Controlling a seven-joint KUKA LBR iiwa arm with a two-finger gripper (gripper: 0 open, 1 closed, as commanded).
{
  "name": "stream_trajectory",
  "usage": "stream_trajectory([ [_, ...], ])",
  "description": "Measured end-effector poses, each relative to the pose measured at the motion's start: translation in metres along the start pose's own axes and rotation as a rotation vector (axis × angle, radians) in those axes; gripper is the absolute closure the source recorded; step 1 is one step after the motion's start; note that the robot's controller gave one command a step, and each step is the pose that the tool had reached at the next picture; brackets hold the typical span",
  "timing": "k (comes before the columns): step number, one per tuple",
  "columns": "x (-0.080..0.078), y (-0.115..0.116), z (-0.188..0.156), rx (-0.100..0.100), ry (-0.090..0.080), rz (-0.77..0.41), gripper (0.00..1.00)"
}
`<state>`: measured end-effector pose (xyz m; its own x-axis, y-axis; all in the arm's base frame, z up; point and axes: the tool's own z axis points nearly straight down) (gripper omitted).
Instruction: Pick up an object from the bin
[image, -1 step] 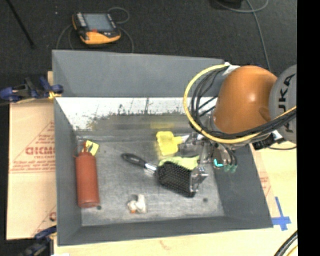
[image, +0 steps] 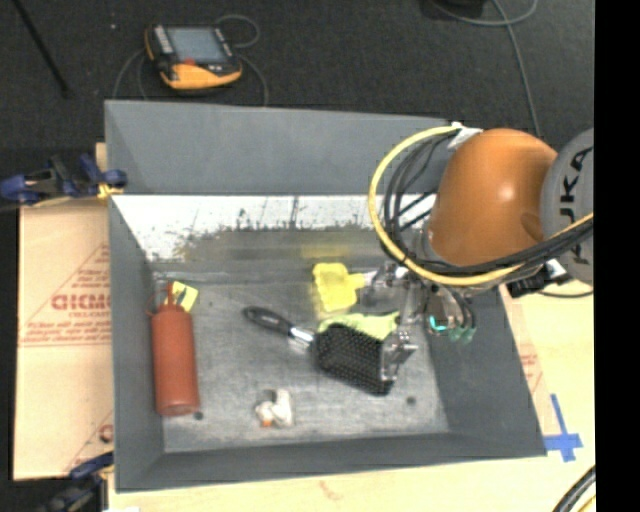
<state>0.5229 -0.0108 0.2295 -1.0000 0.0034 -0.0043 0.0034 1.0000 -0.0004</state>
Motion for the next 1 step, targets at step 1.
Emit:
stream_trajectory([
  [1,-0.0103,0.0024,0.0465,-0.001,-0.008,0.018,0.00],
])
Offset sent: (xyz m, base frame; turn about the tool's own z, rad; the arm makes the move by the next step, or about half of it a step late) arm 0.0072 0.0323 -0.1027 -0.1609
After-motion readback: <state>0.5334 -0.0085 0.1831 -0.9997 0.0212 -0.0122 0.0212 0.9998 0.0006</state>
